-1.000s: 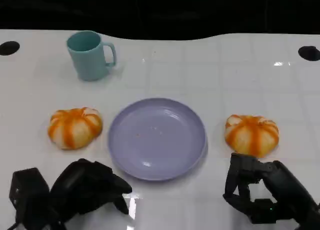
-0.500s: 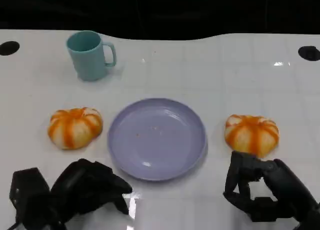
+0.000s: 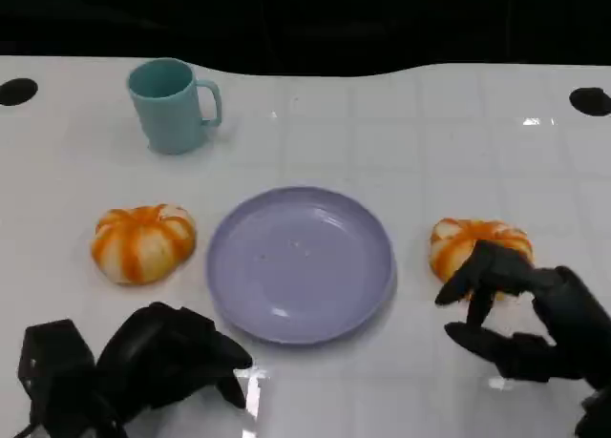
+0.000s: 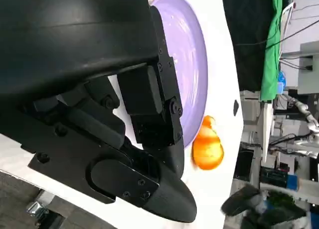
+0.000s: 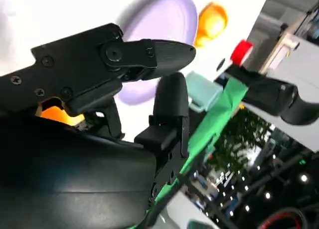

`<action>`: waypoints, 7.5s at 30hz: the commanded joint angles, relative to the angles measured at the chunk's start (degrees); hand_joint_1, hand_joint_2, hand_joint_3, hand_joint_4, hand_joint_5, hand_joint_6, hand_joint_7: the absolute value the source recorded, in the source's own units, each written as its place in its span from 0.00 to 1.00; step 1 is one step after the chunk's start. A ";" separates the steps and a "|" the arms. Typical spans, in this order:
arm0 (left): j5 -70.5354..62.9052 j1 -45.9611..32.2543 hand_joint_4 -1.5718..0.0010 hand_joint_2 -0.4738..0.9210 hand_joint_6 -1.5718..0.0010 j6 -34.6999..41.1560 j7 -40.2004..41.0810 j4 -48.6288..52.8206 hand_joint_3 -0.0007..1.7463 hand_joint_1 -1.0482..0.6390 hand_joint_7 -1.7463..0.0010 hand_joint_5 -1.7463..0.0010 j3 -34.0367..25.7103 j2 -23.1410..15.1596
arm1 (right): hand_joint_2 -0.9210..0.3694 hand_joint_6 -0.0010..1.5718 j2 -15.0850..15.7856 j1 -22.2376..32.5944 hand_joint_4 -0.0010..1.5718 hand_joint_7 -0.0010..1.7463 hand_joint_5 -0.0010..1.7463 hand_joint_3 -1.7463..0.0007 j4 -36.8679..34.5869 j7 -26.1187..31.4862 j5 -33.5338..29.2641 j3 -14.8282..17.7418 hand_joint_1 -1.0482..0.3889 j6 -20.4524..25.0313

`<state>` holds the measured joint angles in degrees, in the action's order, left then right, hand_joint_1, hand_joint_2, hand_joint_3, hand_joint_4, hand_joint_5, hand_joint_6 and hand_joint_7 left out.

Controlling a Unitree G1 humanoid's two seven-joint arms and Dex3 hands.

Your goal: Grasp the bread from the table and place it into the plate.

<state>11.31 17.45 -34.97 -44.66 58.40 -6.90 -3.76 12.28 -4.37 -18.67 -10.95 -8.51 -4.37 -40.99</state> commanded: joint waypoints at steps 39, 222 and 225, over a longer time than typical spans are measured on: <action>-1.25 -0.14 0.18 0.94 0.00 1.16 1.53 -1.93 0.00 0.00 0.95 0.49 0.85 -1.06 | 0.08 0.15 11.57 -7.73 0.00 0.01 0.31 1.00 12.90 12.66 -42.37 -9.07 0.22 30.79; -1.09 -1.47 0.19 0.95 0.00 0.12 1.25 -3.69 0.00 0.00 0.97 0.49 1.54 -0.42 | 0.13 0.45 3.90 2.73 0.56 1.00 1.00 0.63 3.61 3.52 -1.25 -7.52 0.40 -0.59; -0.84 -1.43 0.19 0.95 0.00 0.17 0.88 -3.64 0.00 0.00 0.97 0.49 1.44 -0.48 | 0.16 0.48 3.70 4.52 0.58 1.00 1.00 0.58 5.04 1.88 0.16 -7.33 0.41 0.96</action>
<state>10.37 16.28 -34.48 -43.69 55.36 -5.39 -3.08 15.51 -1.41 -15.53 -7.78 -10.27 -12.64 -41.46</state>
